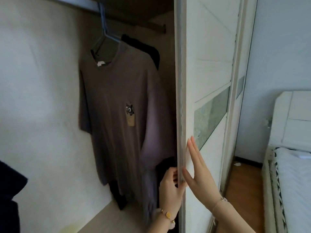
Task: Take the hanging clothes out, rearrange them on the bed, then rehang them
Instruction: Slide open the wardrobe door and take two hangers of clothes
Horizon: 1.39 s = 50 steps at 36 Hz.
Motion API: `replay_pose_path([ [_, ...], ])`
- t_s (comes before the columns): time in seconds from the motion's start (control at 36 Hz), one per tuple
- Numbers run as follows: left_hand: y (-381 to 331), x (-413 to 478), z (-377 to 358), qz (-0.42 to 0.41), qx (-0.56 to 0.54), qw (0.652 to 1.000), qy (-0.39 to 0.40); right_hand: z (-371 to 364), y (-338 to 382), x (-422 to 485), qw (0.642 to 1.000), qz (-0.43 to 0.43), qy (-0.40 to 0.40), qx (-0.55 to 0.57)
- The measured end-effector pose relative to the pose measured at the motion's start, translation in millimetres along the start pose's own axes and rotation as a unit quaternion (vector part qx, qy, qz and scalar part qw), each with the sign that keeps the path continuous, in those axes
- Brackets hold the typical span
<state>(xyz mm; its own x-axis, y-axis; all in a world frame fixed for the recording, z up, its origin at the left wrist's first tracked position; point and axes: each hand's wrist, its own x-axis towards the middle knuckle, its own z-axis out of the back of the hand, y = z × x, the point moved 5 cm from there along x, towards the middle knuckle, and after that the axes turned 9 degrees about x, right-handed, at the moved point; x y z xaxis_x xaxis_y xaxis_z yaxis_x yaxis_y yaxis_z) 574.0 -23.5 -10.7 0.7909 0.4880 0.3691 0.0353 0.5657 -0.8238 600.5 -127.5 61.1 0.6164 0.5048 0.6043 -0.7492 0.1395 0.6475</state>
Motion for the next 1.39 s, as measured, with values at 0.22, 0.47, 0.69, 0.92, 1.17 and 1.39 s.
replay_pose_path([
  [0.22,-4.2,52.8,-46.6,-0.034,0.027,0.999,0.029,20.0,-46.0,36.0,0.998,-0.034,-0.002,-0.044],
  [0.47,-7.9,102.4,-90.7,-0.013,0.030,0.999,0.036,38.8,-92.7,69.8,0.998,-0.046,-0.015,-0.051],
  [0.69,-20.7,130.6,-116.2,0.009,-0.012,0.999,0.030,57.6,-131.8,96.1,0.998,-0.043,-0.020,-0.031],
  [0.92,-22.0,131.0,-113.6,0.072,0.006,0.994,0.081,66.5,-125.9,97.5,0.997,0.036,-0.072,-0.012],
  [1.17,-138.1,111.3,-5.2,-0.041,0.088,0.995,-0.010,103.4,-11.8,176.9,0.950,0.207,-0.064,0.223],
  [1.39,-281.5,105.8,125.3,-0.210,0.311,0.870,-0.319,82.2,96.9,289.8,0.909,0.221,0.092,0.340],
])
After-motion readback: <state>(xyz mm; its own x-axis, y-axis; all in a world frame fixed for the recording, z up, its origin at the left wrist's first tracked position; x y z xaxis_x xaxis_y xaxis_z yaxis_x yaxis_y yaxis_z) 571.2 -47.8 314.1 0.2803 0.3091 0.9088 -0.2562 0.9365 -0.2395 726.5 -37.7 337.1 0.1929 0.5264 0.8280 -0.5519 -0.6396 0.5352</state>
